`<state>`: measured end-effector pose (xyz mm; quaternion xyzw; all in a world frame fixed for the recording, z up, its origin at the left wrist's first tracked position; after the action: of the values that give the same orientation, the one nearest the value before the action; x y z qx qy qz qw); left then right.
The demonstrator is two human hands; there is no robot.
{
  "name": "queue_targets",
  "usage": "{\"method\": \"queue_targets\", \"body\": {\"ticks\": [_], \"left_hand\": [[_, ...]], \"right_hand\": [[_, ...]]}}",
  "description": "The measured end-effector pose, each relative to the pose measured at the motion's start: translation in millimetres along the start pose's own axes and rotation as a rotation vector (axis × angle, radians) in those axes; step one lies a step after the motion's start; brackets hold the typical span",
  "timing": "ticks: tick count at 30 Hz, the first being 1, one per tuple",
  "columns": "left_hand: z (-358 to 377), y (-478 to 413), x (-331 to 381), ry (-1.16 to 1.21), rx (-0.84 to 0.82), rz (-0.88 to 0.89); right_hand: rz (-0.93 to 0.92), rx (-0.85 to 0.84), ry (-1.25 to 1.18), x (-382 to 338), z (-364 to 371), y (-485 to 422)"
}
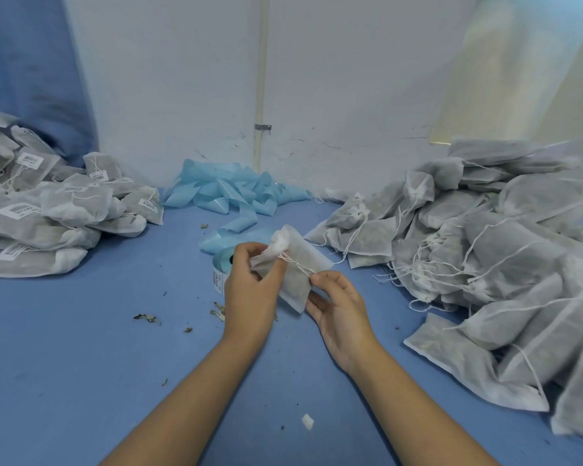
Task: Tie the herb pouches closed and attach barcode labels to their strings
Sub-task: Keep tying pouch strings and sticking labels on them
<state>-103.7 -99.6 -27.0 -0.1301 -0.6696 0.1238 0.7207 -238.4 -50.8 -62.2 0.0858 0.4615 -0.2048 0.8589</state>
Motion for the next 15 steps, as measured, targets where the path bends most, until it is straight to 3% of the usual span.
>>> {"method": "queue_targets", "body": {"ticks": [6,15], "left_hand": [[-4.2,2.2,0.4,-0.02,0.072,0.033],[8.7,1.2,-22.3,0.371,0.058,-0.389]], "right_hand": [[-0.042,-0.007,0.124,-1.0,1.7,2.8],[-0.123,0.094,0.236,-4.1,-6.3,2.9]]}}
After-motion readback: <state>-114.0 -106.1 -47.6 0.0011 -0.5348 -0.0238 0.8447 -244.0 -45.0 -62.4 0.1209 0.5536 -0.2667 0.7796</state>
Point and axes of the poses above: each hand's wrist, its own y-axis away from the middle knuckle, its own z-axis out of the palm, x = y × z, the point moved 7 cm from there along -y, towards the middle knuckle, and after that the axes turned 2 degrees about -z, right-handed, at the moved point
